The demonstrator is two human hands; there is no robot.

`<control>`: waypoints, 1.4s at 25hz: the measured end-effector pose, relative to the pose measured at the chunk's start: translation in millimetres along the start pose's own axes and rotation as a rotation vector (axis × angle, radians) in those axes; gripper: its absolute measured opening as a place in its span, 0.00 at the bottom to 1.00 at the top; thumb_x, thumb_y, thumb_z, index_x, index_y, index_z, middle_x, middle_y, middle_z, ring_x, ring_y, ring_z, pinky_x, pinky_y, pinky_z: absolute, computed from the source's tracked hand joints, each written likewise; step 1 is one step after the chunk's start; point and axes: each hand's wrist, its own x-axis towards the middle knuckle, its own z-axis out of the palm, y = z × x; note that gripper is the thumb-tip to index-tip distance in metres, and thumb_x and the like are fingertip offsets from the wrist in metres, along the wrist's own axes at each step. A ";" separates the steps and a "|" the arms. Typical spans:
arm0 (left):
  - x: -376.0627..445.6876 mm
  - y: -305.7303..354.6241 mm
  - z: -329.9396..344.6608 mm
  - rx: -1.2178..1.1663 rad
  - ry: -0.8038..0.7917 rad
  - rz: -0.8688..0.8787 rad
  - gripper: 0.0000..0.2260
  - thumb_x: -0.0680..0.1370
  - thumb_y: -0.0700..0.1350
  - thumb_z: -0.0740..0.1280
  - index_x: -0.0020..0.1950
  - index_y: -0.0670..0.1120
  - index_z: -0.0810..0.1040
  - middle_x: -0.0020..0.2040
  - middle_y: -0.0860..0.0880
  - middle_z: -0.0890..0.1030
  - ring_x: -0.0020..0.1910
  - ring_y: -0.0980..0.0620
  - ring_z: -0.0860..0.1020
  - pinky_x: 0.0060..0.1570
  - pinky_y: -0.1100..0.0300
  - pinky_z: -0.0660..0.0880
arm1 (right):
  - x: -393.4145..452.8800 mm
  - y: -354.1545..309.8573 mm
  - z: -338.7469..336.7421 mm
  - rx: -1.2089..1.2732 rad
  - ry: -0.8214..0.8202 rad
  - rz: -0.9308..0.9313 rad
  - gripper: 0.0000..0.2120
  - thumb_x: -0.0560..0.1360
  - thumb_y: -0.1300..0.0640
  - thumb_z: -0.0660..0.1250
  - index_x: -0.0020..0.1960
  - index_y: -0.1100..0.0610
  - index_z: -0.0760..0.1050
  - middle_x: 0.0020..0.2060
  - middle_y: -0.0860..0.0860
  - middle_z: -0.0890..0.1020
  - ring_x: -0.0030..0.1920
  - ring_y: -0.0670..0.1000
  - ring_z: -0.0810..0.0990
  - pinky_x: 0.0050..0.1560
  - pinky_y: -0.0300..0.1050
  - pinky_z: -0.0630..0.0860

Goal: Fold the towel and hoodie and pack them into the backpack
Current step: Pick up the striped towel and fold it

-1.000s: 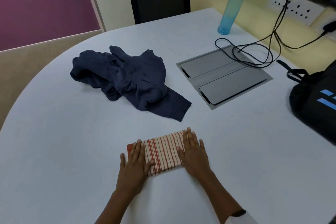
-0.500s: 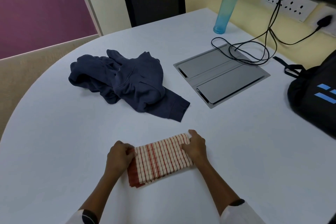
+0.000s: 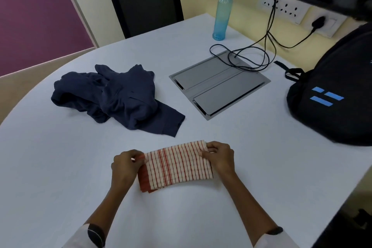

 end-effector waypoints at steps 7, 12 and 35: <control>15.8 118.0 48.9 -0.042 -0.063 0.225 0.07 0.76 0.42 0.70 0.52 0.42 0.82 0.49 0.46 0.83 0.42 0.55 0.78 0.44 0.64 0.74 | 20.5 26.2 -108.9 0.217 0.180 0.051 0.14 0.70 0.63 0.74 0.55 0.61 0.80 0.48 0.55 0.84 0.46 0.52 0.84 0.51 0.49 0.81; 18.5 203.6 113.3 -0.063 -0.132 0.348 0.08 0.76 0.41 0.70 0.53 0.42 0.82 0.51 0.45 0.83 0.43 0.54 0.78 0.46 0.62 0.75 | 41.8 63.0 -190.4 0.301 0.339 0.120 0.14 0.70 0.63 0.74 0.56 0.61 0.80 0.49 0.55 0.84 0.48 0.53 0.83 0.54 0.53 0.80; 10.9 377.5 350.6 0.336 -0.465 0.656 0.15 0.82 0.46 0.57 0.67 0.46 0.72 0.63 0.45 0.76 0.58 0.47 0.76 0.58 0.56 0.73 | 92.9 221.2 -323.1 0.122 0.602 0.324 0.13 0.72 0.62 0.72 0.57 0.61 0.79 0.52 0.56 0.83 0.50 0.53 0.82 0.50 0.43 0.78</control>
